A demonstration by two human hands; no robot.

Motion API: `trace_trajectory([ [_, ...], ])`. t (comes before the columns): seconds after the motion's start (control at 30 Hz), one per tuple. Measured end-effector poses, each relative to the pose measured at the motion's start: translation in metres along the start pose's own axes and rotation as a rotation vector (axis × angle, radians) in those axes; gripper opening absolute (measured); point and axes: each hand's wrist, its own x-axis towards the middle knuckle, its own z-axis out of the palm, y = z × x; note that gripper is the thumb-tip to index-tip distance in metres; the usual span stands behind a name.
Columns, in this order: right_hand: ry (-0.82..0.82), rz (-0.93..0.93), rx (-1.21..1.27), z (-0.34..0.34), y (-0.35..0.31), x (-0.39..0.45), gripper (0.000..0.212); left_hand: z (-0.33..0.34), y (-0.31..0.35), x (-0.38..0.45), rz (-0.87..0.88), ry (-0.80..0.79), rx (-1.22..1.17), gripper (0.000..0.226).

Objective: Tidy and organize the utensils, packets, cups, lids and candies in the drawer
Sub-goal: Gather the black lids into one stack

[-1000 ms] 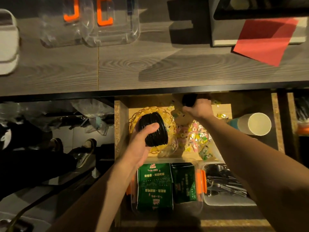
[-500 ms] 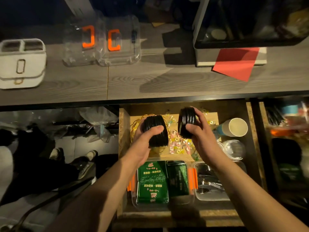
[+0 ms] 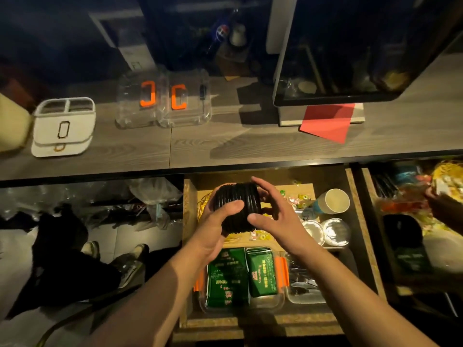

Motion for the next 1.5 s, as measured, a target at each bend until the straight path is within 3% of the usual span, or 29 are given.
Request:
trace_trajectory([
  [0.17,0.029,-0.027,0.012,0.005,-0.004,-0.007,0.09,0.009,0.003,-0.009,-0.055,-0.01,-0.048,0.111],
  [0.3,0.103,-0.007,0.095,0.018,-0.009,-0.008,0.092,0.025,0.004,-0.013,-0.06,0.023,-0.086,0.066],
  [0.37,0.139,0.014,0.131,0.023,-0.011,-0.008,0.085,0.028,0.003,-0.012,-0.025,0.052,-0.065,0.06],
  [0.43,0.165,0.041,0.179,0.024,-0.01,-0.009,0.079,0.032,0.003,-0.009,-0.002,0.08,-0.035,0.06],
  [0.57,0.216,0.048,0.259,0.024,-0.009,-0.012,0.062,0.037,-0.001,-0.005,0.072,0.166,0.097,0.079],
  [0.8,0.264,0.007,0.28,0.023,-0.004,-0.011,0.062,0.049,-0.005,-0.01,0.088,0.067,0.105,0.051],
  [1.0,0.188,0.021,0.235,0.015,-0.005,-0.004,0.062,0.05,-0.008,-0.006,0.134,0.081,0.151,0.058],
  [1.2,0.184,0.026,0.231,0.015,-0.004,-0.003,0.064,0.048,-0.009,-0.005,0.224,0.12,0.202,0.058],
  [1.37,0.202,0.047,0.272,0.008,0.003,-0.002,0.07,0.046,-0.009,0.007,0.217,0.267,0.282,0.033],
  [1.5,0.238,0.046,0.214,-0.003,0.013,-0.003,0.061,0.044,-0.018,0.019,0.201,0.314,0.461,0.042],
])
